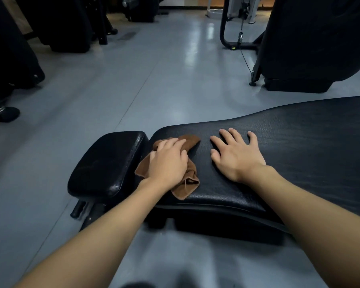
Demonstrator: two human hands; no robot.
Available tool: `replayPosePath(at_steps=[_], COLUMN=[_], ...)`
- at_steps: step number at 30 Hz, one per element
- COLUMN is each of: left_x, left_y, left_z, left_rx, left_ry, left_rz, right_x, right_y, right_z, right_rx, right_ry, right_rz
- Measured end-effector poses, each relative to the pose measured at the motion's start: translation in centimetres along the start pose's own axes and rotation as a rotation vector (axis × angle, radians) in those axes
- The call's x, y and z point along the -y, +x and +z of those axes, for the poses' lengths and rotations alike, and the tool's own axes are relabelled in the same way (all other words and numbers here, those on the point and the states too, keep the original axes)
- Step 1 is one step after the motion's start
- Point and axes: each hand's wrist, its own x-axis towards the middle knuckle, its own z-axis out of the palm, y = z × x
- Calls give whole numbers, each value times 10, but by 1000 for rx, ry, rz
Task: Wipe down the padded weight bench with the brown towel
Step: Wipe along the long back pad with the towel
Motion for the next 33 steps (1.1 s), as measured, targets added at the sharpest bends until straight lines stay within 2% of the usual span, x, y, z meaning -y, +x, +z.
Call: replayPosePath(at_steps=[12,20,33], left_x=[15,22,23], left_y=[-98,-22,113], left_z=[-5,-5,6], left_rx=[-81,83,140], left_ry=[-51,-38,-55], left_rz=[34,-12,-98], right_x=[3,2,-1], right_y=[-3,-3,1], right_z=[0,1,4], right_rx=[24,21,-3], right_ry=[-29,-38,-45], right_rz=[12,4,-2])
